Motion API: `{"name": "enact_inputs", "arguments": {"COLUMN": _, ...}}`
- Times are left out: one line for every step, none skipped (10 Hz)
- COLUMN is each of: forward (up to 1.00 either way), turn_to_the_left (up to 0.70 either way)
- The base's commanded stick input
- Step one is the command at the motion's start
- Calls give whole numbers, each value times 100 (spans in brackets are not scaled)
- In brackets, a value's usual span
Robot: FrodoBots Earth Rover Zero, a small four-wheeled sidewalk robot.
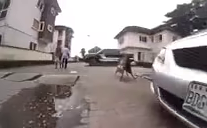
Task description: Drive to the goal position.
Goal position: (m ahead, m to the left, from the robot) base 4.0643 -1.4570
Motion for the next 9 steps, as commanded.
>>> {"name": "enact_inputs", "arguments": {"forward": 70, "turn_to_the_left": 0}}
{"name": "enact_inputs", "arguments": {"forward": 70, "turn_to_the_left": 0}}
{"name": "enact_inputs", "arguments": {"forward": 70, "turn_to_the_left": 0}}
{"name": "enact_inputs", "arguments": {"forward": 70, "turn_to_the_left": 0}}
{"name": "enact_inputs", "arguments": {"forward": 70, "turn_to_the_left": 0}}
{"name": "enact_inputs", "arguments": {"forward": 70, "turn_to_the_left": 0}}
{"name": "enact_inputs", "arguments": {"forward": 70, "turn_to_the_left": 0}}
{"name": "enact_inputs", "arguments": {"forward": 70, "turn_to_the_left": 0}}
{"name": "enact_inputs", "arguments": {"forward": 70, "turn_to_the_left": -10}}
